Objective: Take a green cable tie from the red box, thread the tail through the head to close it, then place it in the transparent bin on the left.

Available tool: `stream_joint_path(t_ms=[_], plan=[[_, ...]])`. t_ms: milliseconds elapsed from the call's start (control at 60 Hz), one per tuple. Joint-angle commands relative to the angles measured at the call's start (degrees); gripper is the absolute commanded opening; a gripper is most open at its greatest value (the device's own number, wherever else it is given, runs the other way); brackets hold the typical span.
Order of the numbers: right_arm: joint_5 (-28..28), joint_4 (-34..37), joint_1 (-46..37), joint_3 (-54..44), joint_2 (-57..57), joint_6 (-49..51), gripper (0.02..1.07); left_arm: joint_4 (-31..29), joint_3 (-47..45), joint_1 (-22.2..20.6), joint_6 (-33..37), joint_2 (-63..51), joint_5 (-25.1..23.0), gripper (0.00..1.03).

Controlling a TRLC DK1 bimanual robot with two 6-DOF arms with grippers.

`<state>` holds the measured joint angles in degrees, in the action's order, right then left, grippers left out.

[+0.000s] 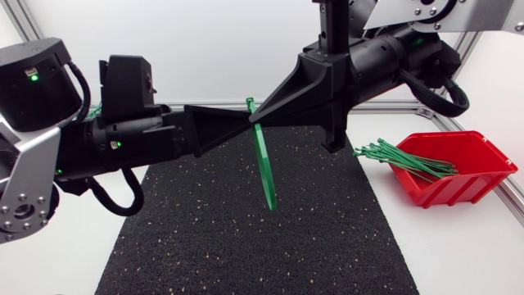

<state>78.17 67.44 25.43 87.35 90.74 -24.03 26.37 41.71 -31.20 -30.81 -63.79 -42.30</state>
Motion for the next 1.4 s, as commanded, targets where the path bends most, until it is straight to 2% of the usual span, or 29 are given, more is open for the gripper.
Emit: stream_joint_path(t_ms=[0, 1017, 1383], plan=[[-0.04, -0.38, 0.32, -1.39, -1.00, -0.67, 0.08, -0.18, 0.21, 0.18, 0.66, -0.63, 0.03, 0.04], [-0.12, -1.08, -0.21, -0.60, 0.76, -1.02, 0.08, -0.35, -0.41, -1.67, 1.19, 0.77, 0.29, 0.04], [0.93, -0.99, -0.12, -0.08, 1.28, -2.95, 0.08, -3.08, -1.55, -6.24, 7.87, 5.96, 6.01, 0.04]])
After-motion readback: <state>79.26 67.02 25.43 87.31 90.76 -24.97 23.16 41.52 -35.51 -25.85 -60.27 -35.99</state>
